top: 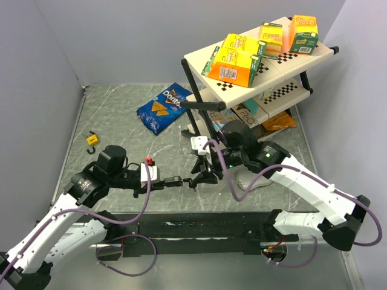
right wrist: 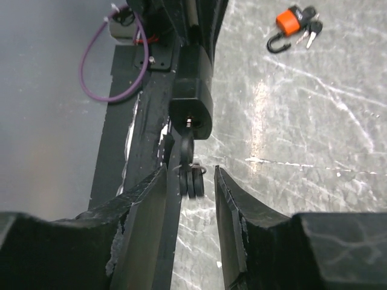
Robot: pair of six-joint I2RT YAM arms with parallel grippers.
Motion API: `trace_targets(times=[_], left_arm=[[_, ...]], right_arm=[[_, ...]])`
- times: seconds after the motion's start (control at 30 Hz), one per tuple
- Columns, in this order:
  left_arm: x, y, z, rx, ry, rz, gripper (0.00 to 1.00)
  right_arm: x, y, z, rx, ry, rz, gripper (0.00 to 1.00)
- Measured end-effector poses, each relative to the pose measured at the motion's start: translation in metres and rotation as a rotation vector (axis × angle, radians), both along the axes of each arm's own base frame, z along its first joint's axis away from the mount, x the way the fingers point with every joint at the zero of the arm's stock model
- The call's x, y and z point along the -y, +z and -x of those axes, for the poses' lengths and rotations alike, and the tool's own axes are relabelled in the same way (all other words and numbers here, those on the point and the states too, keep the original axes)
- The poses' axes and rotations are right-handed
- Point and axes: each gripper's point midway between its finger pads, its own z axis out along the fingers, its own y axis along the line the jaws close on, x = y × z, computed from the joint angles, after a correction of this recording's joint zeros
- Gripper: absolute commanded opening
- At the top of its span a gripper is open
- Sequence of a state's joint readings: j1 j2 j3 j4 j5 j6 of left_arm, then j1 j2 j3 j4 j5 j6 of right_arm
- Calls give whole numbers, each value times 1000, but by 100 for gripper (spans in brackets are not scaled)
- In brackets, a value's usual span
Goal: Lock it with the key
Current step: Remove the key from the lock.
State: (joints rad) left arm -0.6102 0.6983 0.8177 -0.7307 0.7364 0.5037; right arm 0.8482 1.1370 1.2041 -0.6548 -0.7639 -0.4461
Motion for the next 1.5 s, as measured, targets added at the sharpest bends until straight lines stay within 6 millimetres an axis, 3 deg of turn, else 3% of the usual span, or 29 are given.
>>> trace_targets(times=[0.17, 0.47, 0.57, 0.73, 0.77, 1.1, 1.5], left_arm=[[0, 0, 0, -1, 0, -1, 1], [1, 0, -2, 0, 0, 0, 1], [2, -1, -2, -4, 0, -3, 1], [1, -2, -3, -6, 2, -6, 1], [1, -2, -3, -6, 4, -7, 1], [-1, 0, -7, 44, 6, -12, 1], [-1, 2, -15, 125, 7, 0, 1]], right_arm=[[-9, -15, -1, -5, 16, 41, 44], [-18, -23, -2, 2, 26, 57, 42], [-20, -27, -3, -7, 27, 68, 36], [-21, -30, -4, -2, 31, 73, 11], [-21, -30, -4, -1, 31, 74, 0], [-19, -25, -1, 48, 51, 58, 0], [8, -13, -6, 80, 15, 14, 0]])
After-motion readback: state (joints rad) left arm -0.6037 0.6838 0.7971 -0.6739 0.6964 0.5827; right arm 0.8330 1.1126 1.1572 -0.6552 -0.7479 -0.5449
